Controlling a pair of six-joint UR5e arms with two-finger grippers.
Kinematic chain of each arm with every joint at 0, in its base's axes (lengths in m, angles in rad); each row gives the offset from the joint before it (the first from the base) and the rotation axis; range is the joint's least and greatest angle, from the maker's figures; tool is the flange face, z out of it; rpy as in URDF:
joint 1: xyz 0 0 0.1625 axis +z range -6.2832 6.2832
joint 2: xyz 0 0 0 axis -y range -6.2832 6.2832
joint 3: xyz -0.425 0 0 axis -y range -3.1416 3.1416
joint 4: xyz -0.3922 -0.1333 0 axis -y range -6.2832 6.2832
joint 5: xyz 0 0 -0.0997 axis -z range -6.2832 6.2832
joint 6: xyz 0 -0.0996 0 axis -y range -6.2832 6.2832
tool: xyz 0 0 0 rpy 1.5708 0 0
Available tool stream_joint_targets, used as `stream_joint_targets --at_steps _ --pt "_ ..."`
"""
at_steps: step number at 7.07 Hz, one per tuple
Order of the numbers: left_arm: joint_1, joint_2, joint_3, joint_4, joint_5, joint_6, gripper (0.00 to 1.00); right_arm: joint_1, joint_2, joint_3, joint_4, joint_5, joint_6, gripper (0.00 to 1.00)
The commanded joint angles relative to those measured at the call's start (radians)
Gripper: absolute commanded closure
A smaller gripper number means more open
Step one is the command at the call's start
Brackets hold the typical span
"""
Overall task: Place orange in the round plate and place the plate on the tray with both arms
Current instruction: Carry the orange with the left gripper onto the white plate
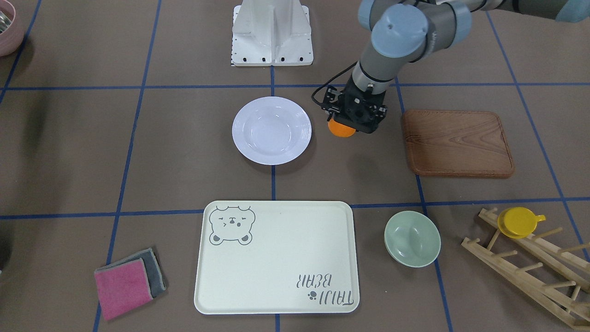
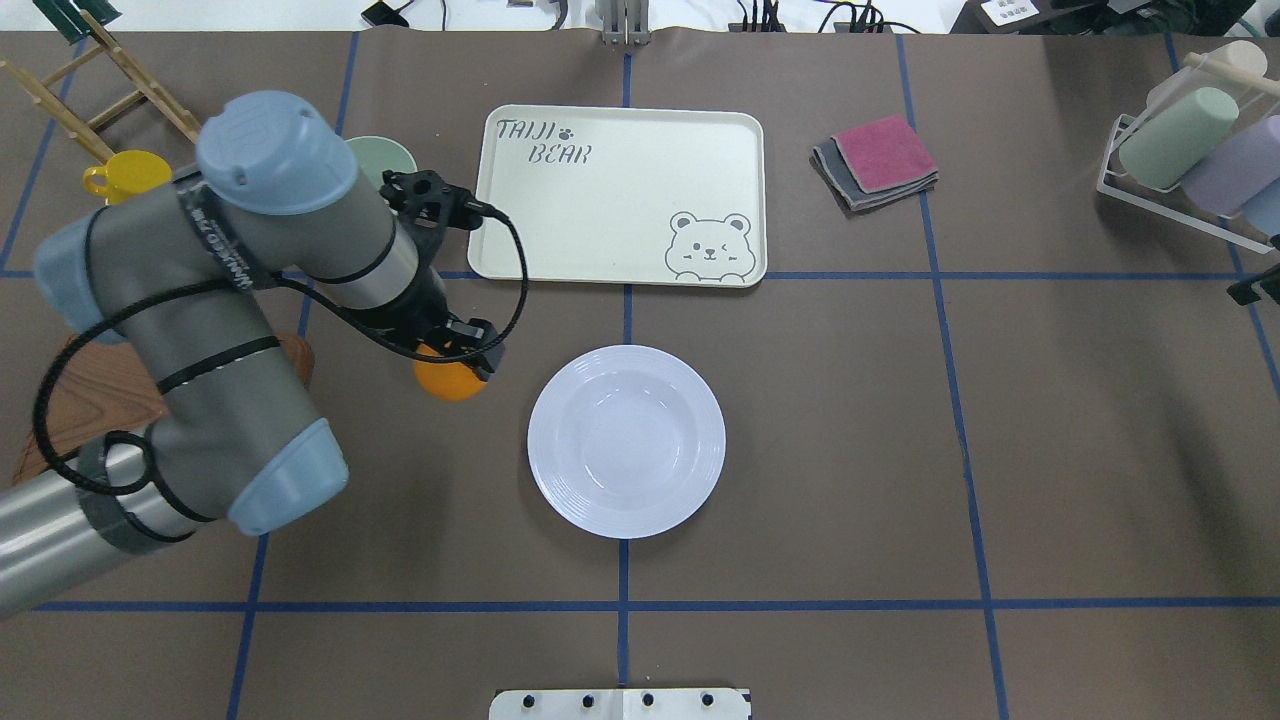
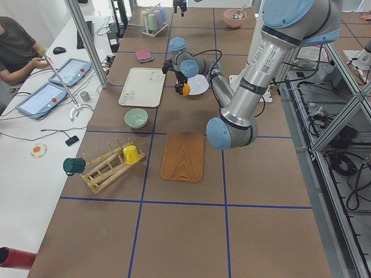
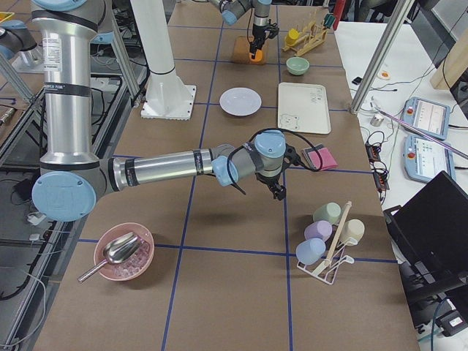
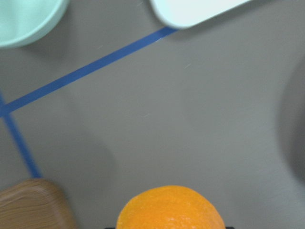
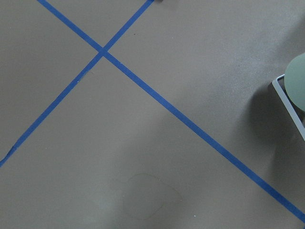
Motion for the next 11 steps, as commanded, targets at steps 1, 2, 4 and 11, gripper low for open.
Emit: stream_joint_targets --at_steps 1,2,4,11 --pt "0.088 -0.224 0.196 0.024 0.101 -0.075 1.0 0.0 -0.001 -0.001 0.0 0.0 0.001 0.0" --pt "0.099 -0.302 0.288 0.032 0.108 -0.109 1.0 0.0 -0.001 -0.001 0.0 -0.002 0.001 0.0" --pt "0.172 -0.301 0.327 0.021 0.187 -0.107 1.0 -0.002 0.0 -0.003 0.0 -0.009 0.002 0.0" --pt "0.206 -0.31 0.383 0.004 0.195 -0.104 0.86 -0.007 0.0 -0.01 0.0 -0.009 0.007 0.0"
